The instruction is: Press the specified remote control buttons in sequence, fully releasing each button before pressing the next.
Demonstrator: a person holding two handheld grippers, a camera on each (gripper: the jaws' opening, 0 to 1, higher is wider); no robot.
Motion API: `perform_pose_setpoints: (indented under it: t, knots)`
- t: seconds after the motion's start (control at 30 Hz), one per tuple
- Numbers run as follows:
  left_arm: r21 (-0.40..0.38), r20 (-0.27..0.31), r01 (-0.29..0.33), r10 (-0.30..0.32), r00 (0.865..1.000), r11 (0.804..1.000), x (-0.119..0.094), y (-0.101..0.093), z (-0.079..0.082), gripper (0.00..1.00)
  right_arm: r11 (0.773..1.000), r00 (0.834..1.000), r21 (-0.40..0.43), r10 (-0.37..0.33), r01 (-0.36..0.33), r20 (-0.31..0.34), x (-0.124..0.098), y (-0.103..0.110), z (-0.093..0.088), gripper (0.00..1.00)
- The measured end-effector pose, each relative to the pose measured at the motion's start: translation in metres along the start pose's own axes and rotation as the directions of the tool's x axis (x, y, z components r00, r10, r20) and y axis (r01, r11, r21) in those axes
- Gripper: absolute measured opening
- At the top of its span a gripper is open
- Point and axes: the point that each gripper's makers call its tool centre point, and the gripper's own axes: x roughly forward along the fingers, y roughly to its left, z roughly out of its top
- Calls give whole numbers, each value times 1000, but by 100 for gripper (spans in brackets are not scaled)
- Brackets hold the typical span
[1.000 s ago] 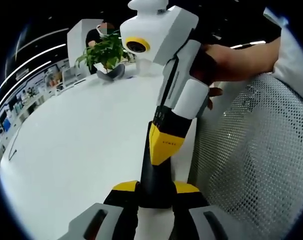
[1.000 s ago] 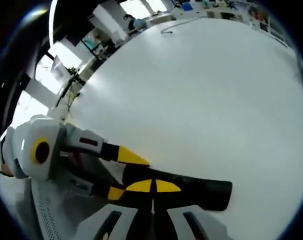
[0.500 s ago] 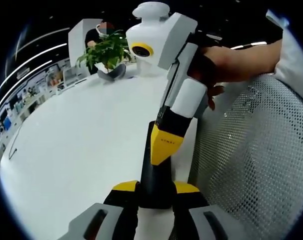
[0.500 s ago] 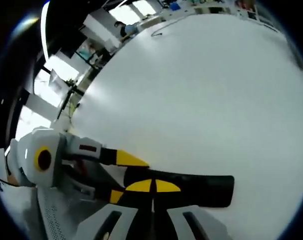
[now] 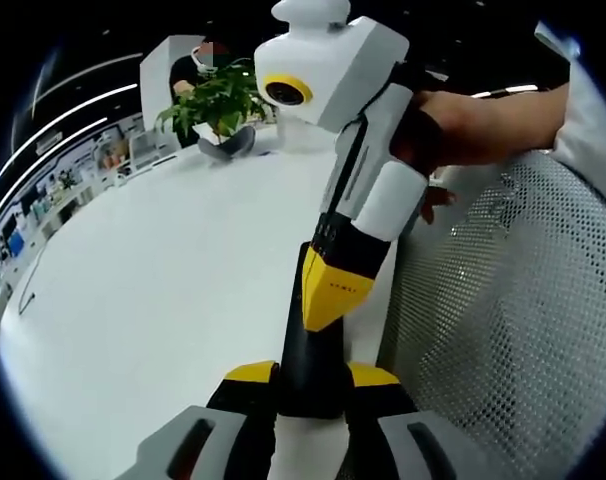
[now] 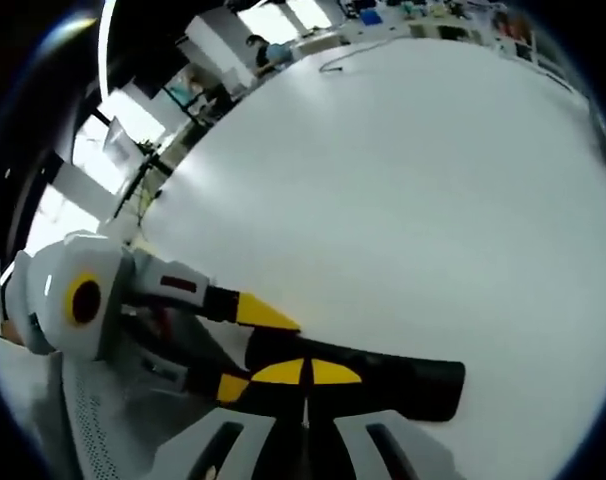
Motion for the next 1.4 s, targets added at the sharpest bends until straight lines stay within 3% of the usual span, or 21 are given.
perform_pose_setpoints:
  t: [0.23, 0.3, 0.4, 0.47, 0.53, 0.63, 0.83, 0.93, 1.0, 1.1, 1.2, 1.3, 1.4]
  knots:
    - [4, -9, -2, 2, 1000, 1000, 1, 0, 1, 26, 995, 998, 86, 55, -53, -11, -4, -1, 0, 0]
    - [2, -13, -3, 3, 1000, 1000, 1, 0, 1, 26, 990, 994, 118, 73, -82, 83, -13, 3, 15, 0]
    - [-2, -10, -6, 6, 1000, 1000, 1, 0, 1, 25, 991, 990, 129, 29, -47, 136, -25, -3, 25, 0]
    - [-3, -7, -7, 7, 1000, 1000, 1, 0, 1, 25, 995, 973, 99, 6, -30, 230, -40, -4, 43, 0]
    - [-4, -3, -8, 8, 1000, 1000, 1, 0, 0, 25, 999, 946, 32, -27, 17, 322, -57, -6, 61, 0]
    - [-6, -2, -12, 12, 1000, 1000, 1, 0, 0, 25, 995, 891, -48, -58, 89, 450, -82, 0, 83, 0]
    - [-6, -1, -12, 12, 1000, 1000, 1, 0, 0, 25, 946, 758, -143, -138, 293, 637, -136, 11, 108, 1]
    - [-7, -5, -12, 12, 1000, 1000, 1, 0, 0, 25, 921, 697, -158, -150, 357, 701, -147, 14, 109, 29]
    - [-7, -7, -13, 13, 1000, 1000, 1, 0, 1, 25, 920, 664, -146, -147, 365, 733, -152, 15, 107, 35]
    - [-7, -5, -14, 14, 1000, 1000, 1, 0, 1, 25, 935, 644, -109, -145, 338, 752, -159, 10, 100, 42]
    - [-5, -4, -12, 12, 1000, 1000, 1, -1, 1, 25, 942, 666, -68, -180, 328, 724, -158, 0, 88, 44]
    - [-7, -5, -13, 13, 1000, 1000, 1, -1, 0, 25, 923, 654, -58, -224, 380, 723, -164, -9, 80, 47]
    - [-7, -4, -14, 14, 1000, 1000, 1, -1, 1, 25, 925, 624, -19, -242, 380, 743, -172, -14, 75, 58]
